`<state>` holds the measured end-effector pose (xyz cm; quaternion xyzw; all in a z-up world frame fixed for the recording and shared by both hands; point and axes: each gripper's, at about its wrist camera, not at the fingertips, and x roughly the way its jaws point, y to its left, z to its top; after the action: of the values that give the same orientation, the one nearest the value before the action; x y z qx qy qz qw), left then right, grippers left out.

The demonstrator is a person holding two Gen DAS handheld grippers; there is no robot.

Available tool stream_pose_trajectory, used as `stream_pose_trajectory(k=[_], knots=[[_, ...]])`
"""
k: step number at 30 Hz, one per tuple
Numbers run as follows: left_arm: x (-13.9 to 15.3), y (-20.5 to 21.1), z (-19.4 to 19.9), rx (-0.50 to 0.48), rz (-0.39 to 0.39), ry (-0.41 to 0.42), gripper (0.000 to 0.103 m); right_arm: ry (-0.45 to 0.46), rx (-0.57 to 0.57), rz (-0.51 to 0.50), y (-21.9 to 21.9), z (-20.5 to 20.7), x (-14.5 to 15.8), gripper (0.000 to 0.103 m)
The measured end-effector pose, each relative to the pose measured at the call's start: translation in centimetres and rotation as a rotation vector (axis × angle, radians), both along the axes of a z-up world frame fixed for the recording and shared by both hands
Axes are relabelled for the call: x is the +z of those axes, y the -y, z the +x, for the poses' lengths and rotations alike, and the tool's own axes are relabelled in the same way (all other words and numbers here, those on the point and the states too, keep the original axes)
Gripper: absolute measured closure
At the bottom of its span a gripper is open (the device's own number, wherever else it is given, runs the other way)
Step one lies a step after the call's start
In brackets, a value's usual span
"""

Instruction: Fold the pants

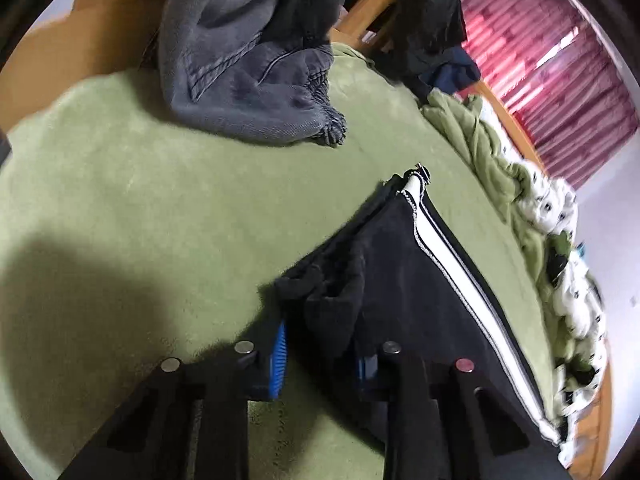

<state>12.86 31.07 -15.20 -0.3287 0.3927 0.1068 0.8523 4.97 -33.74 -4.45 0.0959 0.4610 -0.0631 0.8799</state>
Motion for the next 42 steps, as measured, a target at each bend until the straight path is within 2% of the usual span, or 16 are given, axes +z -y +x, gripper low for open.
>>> stream_pose_trajectory(k=[6, 10, 13, 16, 19, 22, 24, 26, 29, 30, 31, 33, 34, 36, 38, 42], knots=[[7.4, 5.8, 1.9, -0.108, 0.353, -0.034, 0.082, 0.014, 0.033, 0.057, 1.3, -1.1, -1.7, 0.037], [12.2, 11.8, 2.1, -0.172, 0.524, -0.002, 0.083, 0.028, 0.029, 0.073, 3.3, -2.3, -2.9, 0.037], [14.9, 19.9, 1.2, -0.268, 0.678, 0.073, 0.085, 0.041, 0.047, 0.064, 4.5, -2.7, -2.8, 0.037], [14.9, 28.0, -0.5, -0.375, 0.758, 0.143, 0.087, 0.076, 0.020, 0.067, 6.2, -3.6, -2.3, 0.037], [12.7, 34.7, -1.9, -0.474, 0.734, 0.167, 0.088, 0.089, 0.012, 0.111, 7.1, -4.3, -2.1, 0.037], [8.6, 40.0, -2.5, -0.579, 0.643, 0.135, 0.088, 0.113, 0.020, 0.084, 6.7, -4.9, -2.0, 0.037], [5.2, 42.4, -2.6, -0.630, 0.581, 0.072, 0.088, 0.122, 0.033, 0.047, 6.2, -5.0, -2.2, 0.037], [3.0, 43.1, -3.1, -0.668, 0.511, 0.034, 0.088, 0.124, 0.047, 0.036, 6.0, -5.3, -2.5, 0.037], [3.2, 43.0, -4.7, -0.702, 0.552, 0.027, 0.080, 0.118, 0.043, 0.060, 6.2, -6.0, -3.1, 0.037], [3.7, 42.7, -5.0, -0.735, 0.536, 0.018, 0.069, 0.107, 0.039, 0.074, 6.4, -6.0, -3.4, 0.037], [4.8, 41.6, -5.5, -0.759, 0.511, 0.013, 0.065, 0.093, 0.034, 0.095, 6.6, -5.9, -3.6, 0.037], [7.4, 39.5, -6.7, -0.737, 0.526, 0.046, 0.057, 0.082, 0.028, 0.137, 6.5, -5.6, -3.5, 0.037], [8.4, 38.8, -7.3, -0.725, 0.539, 0.059, 0.043, 0.087, 0.031, 0.159, 6.2, -5.4, -3.2, 0.037], [11.1, 35.7, -8.2, -0.676, 0.586, 0.093, 0.026, 0.115, 0.052, 0.173, 4.8, -4.8, -2.4, 0.037], [13.5, 32.4, -8.1, -0.588, 0.667, 0.079, 0.026, 0.136, 0.090, 0.154, 2.7, -4.2, -1.7, 0.037], [16.7, 26.8, -6.6, -0.497, 0.681, 0.077, 0.026, 0.125, 0.221, 0.146, -2.9, -1.2, -0.7, 0.037]])
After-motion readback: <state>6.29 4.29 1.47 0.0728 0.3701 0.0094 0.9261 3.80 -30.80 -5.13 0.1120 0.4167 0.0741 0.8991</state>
